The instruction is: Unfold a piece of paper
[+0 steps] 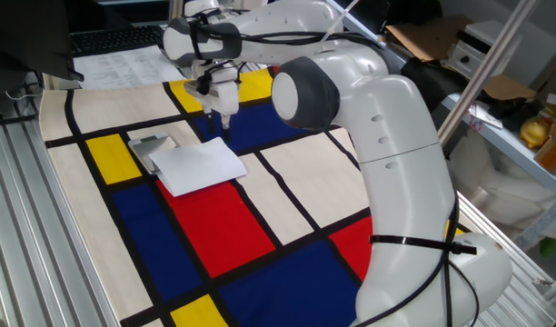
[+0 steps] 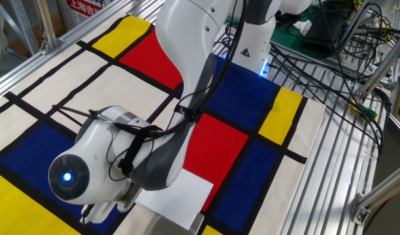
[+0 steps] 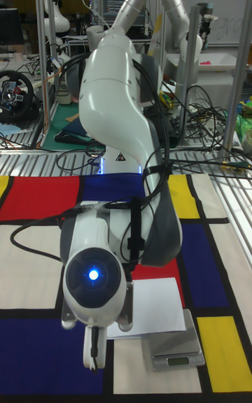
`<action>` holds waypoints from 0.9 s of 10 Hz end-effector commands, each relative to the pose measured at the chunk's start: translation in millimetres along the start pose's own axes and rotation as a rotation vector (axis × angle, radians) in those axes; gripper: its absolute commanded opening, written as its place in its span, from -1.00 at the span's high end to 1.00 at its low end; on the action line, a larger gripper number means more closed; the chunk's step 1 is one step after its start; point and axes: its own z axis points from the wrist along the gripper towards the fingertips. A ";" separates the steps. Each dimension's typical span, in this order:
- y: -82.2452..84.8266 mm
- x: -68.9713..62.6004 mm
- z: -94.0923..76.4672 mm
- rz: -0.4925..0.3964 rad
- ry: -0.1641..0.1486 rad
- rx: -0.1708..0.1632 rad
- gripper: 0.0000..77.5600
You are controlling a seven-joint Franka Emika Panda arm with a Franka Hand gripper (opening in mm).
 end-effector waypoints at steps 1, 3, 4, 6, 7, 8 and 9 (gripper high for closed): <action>3.5 -2.8 2.8 -0.023 0.004 -0.017 -1.00; 9.1 -3.7 -3.2 -0.036 0.004 -0.017 -1.00; 10.6 -4.1 -4.1 -0.040 0.005 -0.016 -1.00; 13.8 -6.5 -0.7 -0.043 0.005 -0.017 -1.00; 14.1 -7.1 -0.3 -0.045 0.005 -0.017 -1.00; 13.6 -7.1 0.4 -0.045 0.007 -0.016 -1.00; 12.3 -7.0 1.9 -0.042 0.009 -0.015 -1.00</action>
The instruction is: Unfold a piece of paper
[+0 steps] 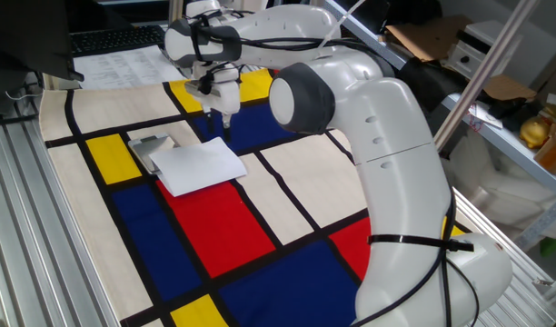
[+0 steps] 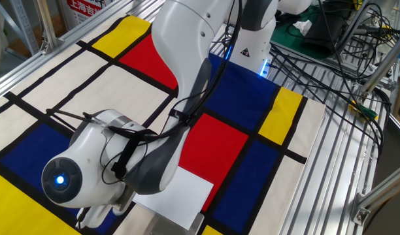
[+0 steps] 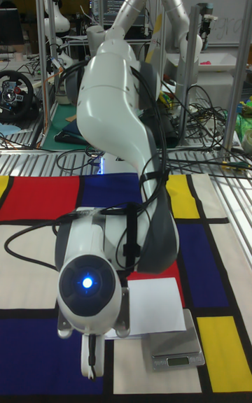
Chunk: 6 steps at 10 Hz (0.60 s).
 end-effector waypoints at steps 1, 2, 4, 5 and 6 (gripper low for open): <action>-3.8 -0.1 2.5 0.003 0.003 -0.001 -1.00; -6.7 0.0 5.8 0.003 0.004 -0.001 -1.00; -11.1 -0.2 10.9 0.007 -0.003 -0.001 -1.00; -13.4 -0.1 13.3 0.009 -0.007 -0.001 -1.00; -15.8 -0.2 15.4 0.010 -0.011 -0.001 -1.00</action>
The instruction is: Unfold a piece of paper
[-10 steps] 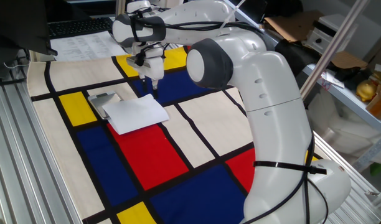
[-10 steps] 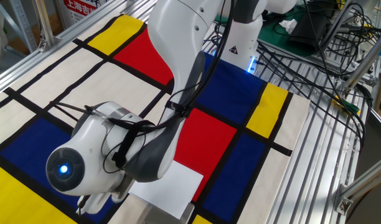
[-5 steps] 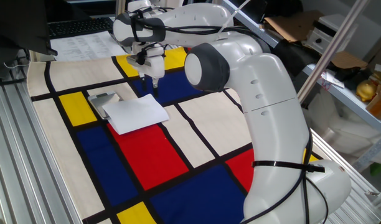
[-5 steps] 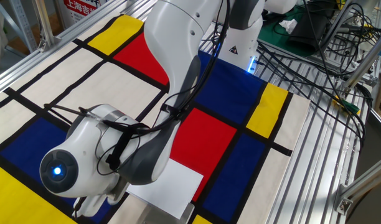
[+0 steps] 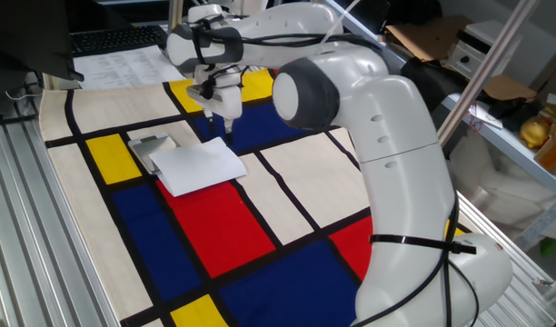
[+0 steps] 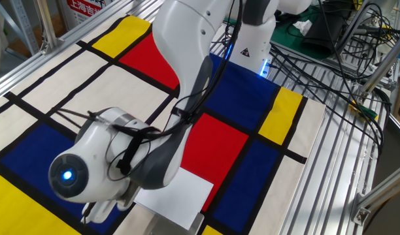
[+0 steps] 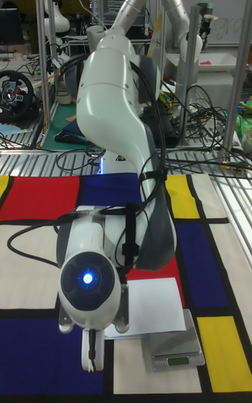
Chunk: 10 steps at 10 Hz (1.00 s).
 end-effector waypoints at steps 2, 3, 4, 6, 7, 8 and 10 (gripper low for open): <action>-6.4 -1.5 4.9 0.007 -0.012 -0.005 -1.00; -7.1 -2.1 4.0 0.006 -0.014 -0.005 -1.00; -8.4 -2.6 2.3 0.000 -0.016 -0.005 -1.00; -11.9 -4.0 -2.5 -0.013 -0.011 -0.002 -1.00; -12.6 -4.3 -3.3 -0.018 -0.009 -0.002 -1.00; -12.8 -4.3 -3.3 -0.021 -0.009 -0.001 -1.00; -14.6 -5.0 -4.8 -0.042 -0.009 0.003 -1.00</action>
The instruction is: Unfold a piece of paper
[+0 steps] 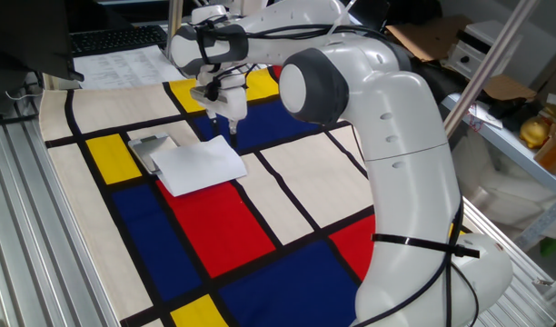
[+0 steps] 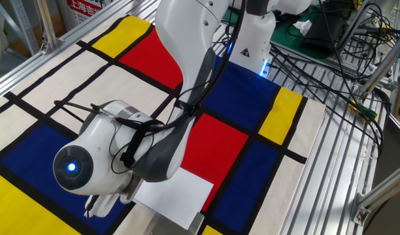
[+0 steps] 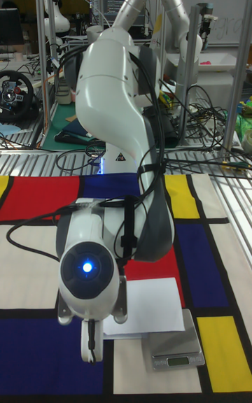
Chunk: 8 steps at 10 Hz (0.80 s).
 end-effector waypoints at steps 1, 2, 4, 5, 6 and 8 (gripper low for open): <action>-2.7 -1.4 -4.2 -0.024 0.000 0.003 -1.00; -5.9 -2.5 -6.8 -0.041 0.003 0.011 -1.00; -7.3 -2.7 -7.4 -0.034 0.006 0.048 -1.00; -7.3 -2.7 -7.4 -0.034 0.006 0.048 -1.00; -8.9 -2.2 -7.5 -0.013 0.004 0.078 -1.00; -17.9 -2.1 -11.1 -0.020 0.005 0.106 -1.00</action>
